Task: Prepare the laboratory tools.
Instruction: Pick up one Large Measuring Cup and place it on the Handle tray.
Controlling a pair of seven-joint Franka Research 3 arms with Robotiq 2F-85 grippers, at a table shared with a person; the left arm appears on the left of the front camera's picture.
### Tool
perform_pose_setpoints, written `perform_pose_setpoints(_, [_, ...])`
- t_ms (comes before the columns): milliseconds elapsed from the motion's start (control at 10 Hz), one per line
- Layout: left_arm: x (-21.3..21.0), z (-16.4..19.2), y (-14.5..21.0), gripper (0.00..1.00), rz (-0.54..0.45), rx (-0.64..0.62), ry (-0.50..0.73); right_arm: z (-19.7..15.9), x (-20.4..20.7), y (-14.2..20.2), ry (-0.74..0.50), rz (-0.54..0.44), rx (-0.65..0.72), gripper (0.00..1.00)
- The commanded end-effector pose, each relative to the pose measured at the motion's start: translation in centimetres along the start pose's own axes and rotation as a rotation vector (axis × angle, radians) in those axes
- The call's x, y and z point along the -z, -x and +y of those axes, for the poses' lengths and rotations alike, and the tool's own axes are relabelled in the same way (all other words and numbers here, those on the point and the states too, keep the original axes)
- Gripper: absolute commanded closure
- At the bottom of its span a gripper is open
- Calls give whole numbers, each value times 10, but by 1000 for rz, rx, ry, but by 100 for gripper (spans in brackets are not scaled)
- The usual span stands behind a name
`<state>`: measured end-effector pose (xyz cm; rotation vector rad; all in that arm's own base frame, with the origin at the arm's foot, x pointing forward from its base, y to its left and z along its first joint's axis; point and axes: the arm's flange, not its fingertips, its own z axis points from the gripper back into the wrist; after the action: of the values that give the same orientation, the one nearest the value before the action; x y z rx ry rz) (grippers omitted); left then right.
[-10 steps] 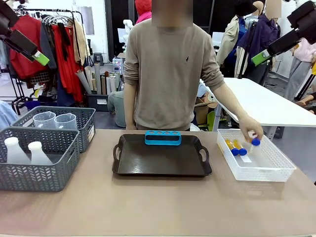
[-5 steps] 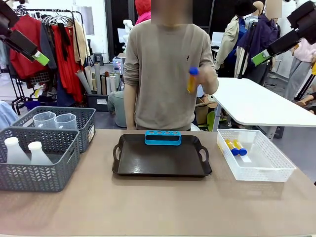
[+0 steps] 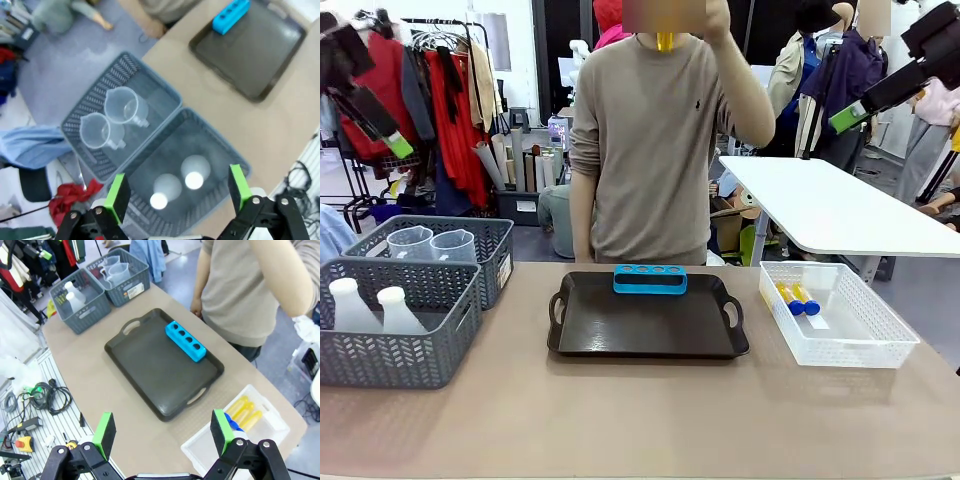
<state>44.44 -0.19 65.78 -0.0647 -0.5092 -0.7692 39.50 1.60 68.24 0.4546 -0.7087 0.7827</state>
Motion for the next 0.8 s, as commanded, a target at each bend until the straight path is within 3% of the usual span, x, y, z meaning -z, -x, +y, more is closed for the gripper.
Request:
perform_pose_setpoints(0, [21,5,-13,0,116,-18,-4,0,0,-1,-13,-17,-5,0])
perform_pose_setpoints(100, [38,7,-14,0,166,-41,-3,0,0,-1,-13,-17,-5,0])
perform_pose_setpoints(400, [87,12,-12,0,292,-194,-228,0,0,-1,-13,-17,-5,0])
perform_pose_setpoints(500, [96,11,-11,0,293,-231,-225,0,0,-1,-13,-17,-5,0])
perform_pose_setpoints(600, [99,10,-8,0,295,-227,-161,0,0,-1,-13,-17,-5,0])
perform_pose_setpoints(700, [96,18,-11,0,270,-182,-186,0,0,-1,-13,-17,-5,0])
